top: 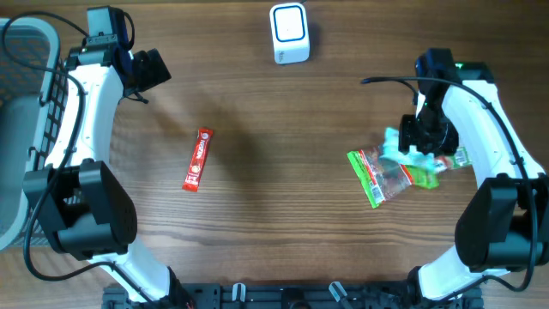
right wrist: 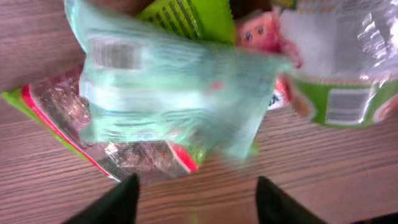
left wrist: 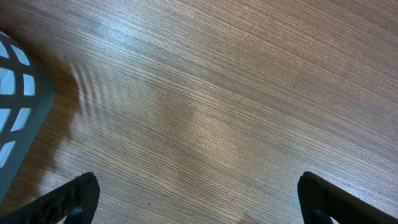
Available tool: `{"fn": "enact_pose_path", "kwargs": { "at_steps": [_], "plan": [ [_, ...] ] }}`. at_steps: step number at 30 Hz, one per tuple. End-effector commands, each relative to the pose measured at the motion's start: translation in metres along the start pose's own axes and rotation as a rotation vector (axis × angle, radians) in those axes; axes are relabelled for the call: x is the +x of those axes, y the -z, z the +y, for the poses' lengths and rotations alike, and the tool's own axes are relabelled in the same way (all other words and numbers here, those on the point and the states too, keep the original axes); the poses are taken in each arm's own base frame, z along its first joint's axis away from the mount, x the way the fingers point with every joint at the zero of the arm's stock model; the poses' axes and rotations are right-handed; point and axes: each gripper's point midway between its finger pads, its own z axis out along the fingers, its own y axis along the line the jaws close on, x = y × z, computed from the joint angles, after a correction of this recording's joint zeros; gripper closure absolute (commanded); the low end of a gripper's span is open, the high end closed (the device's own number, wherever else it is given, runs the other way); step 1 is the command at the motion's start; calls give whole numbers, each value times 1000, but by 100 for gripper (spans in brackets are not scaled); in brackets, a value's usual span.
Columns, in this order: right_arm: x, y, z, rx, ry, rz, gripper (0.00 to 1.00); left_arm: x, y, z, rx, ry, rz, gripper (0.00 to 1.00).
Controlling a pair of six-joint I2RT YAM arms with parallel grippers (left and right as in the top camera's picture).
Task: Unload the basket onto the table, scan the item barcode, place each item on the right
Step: 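Lower the mint-green snack onto the pile right of the table, then reach the right gripper left to the red Nescafe stick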
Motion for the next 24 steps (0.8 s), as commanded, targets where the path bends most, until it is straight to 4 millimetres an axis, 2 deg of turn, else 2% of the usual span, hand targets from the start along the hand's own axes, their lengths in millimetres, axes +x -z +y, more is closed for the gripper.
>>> {"fn": "enact_pose_path", "kwargs": {
  "at_steps": [1,2,4,5,6,8,10,14,16,17,19,21,23,24],
  "plan": [
    [-2,1,-11,56,-24,-9,0,-1,1,-1,7,3,-2,0],
    [-4,6,-11,54,-24,-16,0,-1,1,-1,7,3,-2,0],
    [-17,30,-7,11,-33,-68,1,-1,1,-1,7,3,-2,0],
    [-25,47,7,-75,-32,-103,6,-1,1,-1,7,3,-2,0],
    [-31,61,23,-165,-24,-128,10,-1,1,-1,7,3,-2,0],
    [-42,103,85,-481,55,-209,14,-1,1,-1,7,3,-2,0],
    [-44,123,129,-623,107,-249,14,-1,1,-1,7,3,-2,0],
    [-39,131,200,-627,157,-329,14,-1,1,-1,7,3,-2,0],
    [-30,135,238,-635,205,-378,4,-1,1,-1,7,3,-2,0],
    [-18,138,268,-671,234,-396,0,-1,1,-1,7,3,-2,0],
    [9,142,319,-743,329,-437,1,-1,1,-1,7,3,-2,0],
    [33,138,360,-749,379,-513,14,-1,1,-1,7,3,-2,0],
    [48,126,381,-672,376,-603,28,-1,1,-1,7,3,-2,0],
    [58,120,395,-646,410,-638,30,-1,1,-1,7,3,-2,0]
  ]
}}
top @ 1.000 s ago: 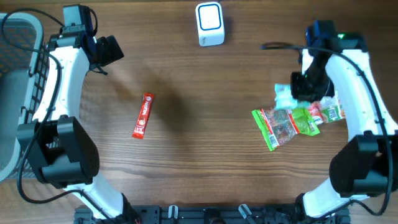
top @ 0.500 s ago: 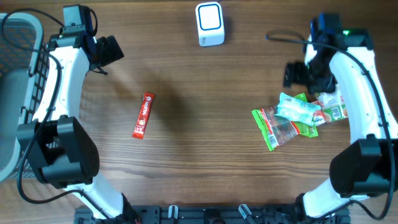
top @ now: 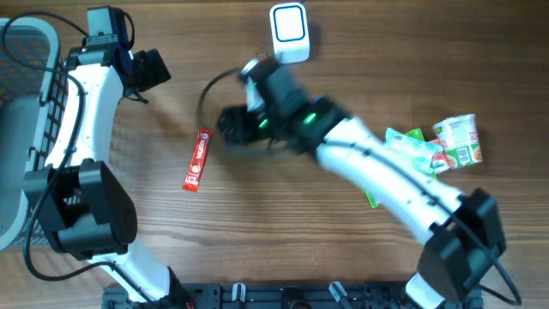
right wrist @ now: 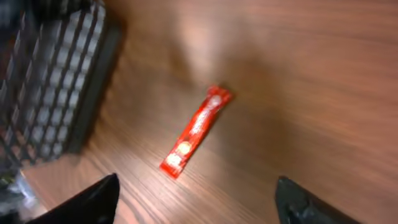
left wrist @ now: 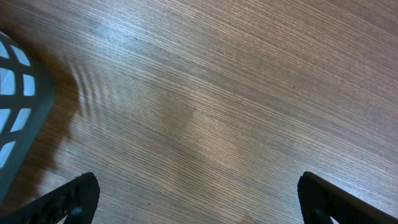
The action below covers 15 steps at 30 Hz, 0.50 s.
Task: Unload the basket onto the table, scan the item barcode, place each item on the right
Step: 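Reach the right gripper left to the red Nescafe stick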
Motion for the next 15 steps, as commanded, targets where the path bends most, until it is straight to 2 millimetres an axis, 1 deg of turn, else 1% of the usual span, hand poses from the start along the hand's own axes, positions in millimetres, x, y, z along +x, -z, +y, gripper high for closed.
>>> {"fn": "enact_pose_path", "kwargs": {
  "at_steps": [1,2,3,4,6,7,9,11,12,13,14,15],
  "plan": [
    [26,-35,17,127,61,-58,32,-1,1,-1,7,3,-2,0],
    [42,-49,36,100,129,-43,37,-1,1,-1,7,3,-2,0],
    [53,-59,47,86,160,-27,39,-1,1,-1,7,3,-2,0],
    [62,-67,55,79,178,-12,39,-1,1,-1,7,3,-2,0],
    [68,-80,64,77,206,-12,39,-1,1,-1,7,3,-2,0],
    [67,-87,63,97,214,-41,39,-1,1,-1,7,3,-2,0],
    [61,-97,57,148,229,-98,39,-1,1,-1,7,3,-2,0],
    [58,-118,56,142,266,-135,40,-1,1,-1,7,3,-2,0],
    [58,-123,54,147,265,-143,42,-1,1,-1,7,3,-2,0],
    [59,-129,51,154,265,-151,48,-1,1,-1,7,3,-2,0],
    [61,-139,49,155,264,-156,56,-1,1,-1,7,3,-2,0],
    [64,-147,47,153,264,-159,57,-1,1,-1,7,3,-2,0]
  ]
}}
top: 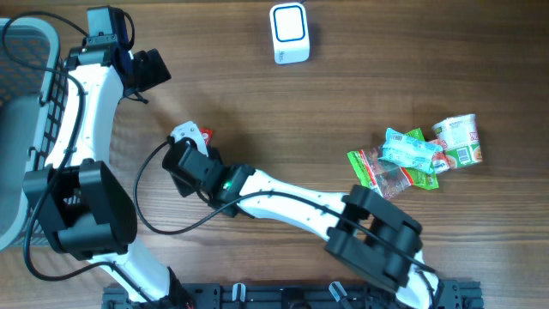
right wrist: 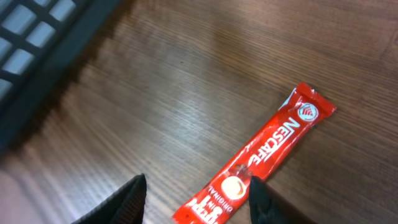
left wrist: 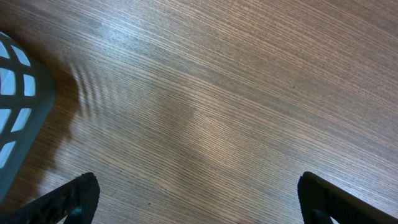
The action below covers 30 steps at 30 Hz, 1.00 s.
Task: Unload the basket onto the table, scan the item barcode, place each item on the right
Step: 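Reach the right gripper left to the red Nescafe stick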
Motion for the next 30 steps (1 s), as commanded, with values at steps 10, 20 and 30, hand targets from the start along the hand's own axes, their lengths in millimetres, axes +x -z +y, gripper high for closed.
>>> {"fn": "enact_pose_path", "kwargs": {
  "at_steps": [10,20,30],
  "plan": [
    [72,-46,-65,194,104,212,56,-1,1,-1,7,3,-2,0],
    [77,36,-140,216,55,544,56,-1,1,-1,7,3,-2,0],
    [74,68,-195,202,-12,653,55,-1,1,-1,7,3,-2,0]
  ]
}}
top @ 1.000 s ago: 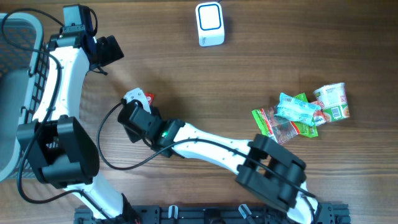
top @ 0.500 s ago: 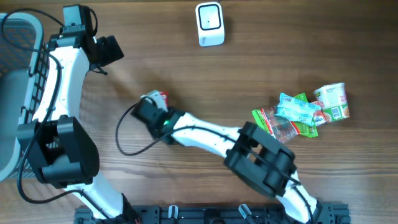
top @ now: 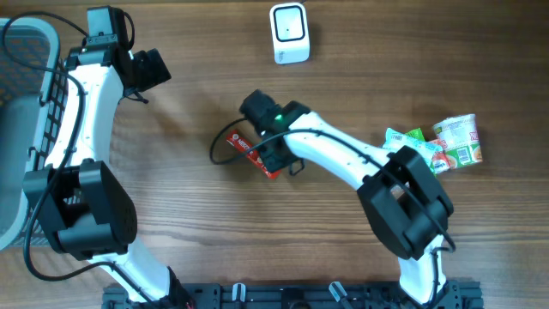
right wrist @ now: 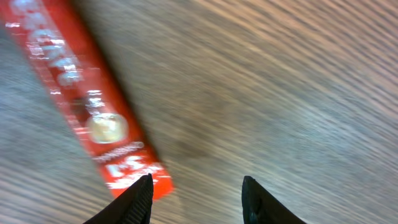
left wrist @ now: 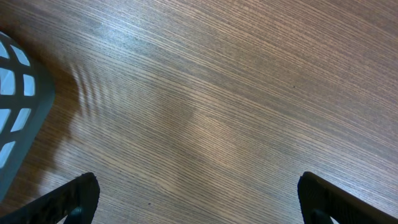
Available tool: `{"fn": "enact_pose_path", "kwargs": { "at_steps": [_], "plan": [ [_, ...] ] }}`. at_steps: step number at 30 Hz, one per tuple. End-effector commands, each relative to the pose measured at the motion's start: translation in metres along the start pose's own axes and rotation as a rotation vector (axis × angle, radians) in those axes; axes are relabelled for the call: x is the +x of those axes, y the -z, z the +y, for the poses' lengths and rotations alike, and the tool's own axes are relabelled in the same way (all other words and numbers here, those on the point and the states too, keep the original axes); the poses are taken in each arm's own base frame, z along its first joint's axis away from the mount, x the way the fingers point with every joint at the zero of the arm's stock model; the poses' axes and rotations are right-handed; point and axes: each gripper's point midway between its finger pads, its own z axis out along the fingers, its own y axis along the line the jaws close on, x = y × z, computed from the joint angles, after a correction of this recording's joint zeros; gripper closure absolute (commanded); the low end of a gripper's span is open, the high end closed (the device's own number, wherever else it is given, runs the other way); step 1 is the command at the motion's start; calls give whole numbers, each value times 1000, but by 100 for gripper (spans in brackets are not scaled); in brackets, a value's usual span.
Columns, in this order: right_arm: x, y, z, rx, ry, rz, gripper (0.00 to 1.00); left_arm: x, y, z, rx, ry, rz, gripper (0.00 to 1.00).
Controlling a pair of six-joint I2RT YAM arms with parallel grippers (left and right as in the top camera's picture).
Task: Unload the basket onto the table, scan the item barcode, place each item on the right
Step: 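Reach the right gripper left to the red Nescafe stick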
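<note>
A red Nescafe stick sachet [top: 244,144] lies slanted on the wooden table, left of centre. My right gripper [top: 273,156] hangs over its lower right end. In the right wrist view the sachet [right wrist: 81,99] is blurred at the upper left, its end just beside the left finger, and the right gripper [right wrist: 196,202] is open with bare wood between its fingers. The white barcode scanner [top: 289,33] stands at the far edge. My left gripper [top: 153,69] is far left and open [left wrist: 199,202] over bare table.
A grey mesh basket [top: 19,129] stands at the left edge, its corner [left wrist: 18,93] also in the left wrist view. A pile of snack packets [top: 425,150] and a small cup [top: 459,137] lie at the right.
The sachet lay upright further left under my right gripper; now it lies slanted, nearer the centre. My right gripper has moved right with it and stands open. The left arm is unchanged.
My right gripper was over the packet pile at the right, the sachet lying alone at the left. Then the arm reached across the middle, then hung right over the sachet. Now the sachet is shifted right and turned, and the gripper is open over its end.
</note>
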Motion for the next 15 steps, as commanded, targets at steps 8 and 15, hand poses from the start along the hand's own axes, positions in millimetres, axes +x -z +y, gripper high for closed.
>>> {"fn": "enact_pose_path", "kwargs": {
  "at_steps": [8,15],
  "plan": [
    [-57,16,35,-243,-79,-223,96,-1,1,-1,6,3,-2,0],
    [-106,5,53,-347,-166,-383,89,-1,1,-1,7,3,-2,0]
  ]
}}
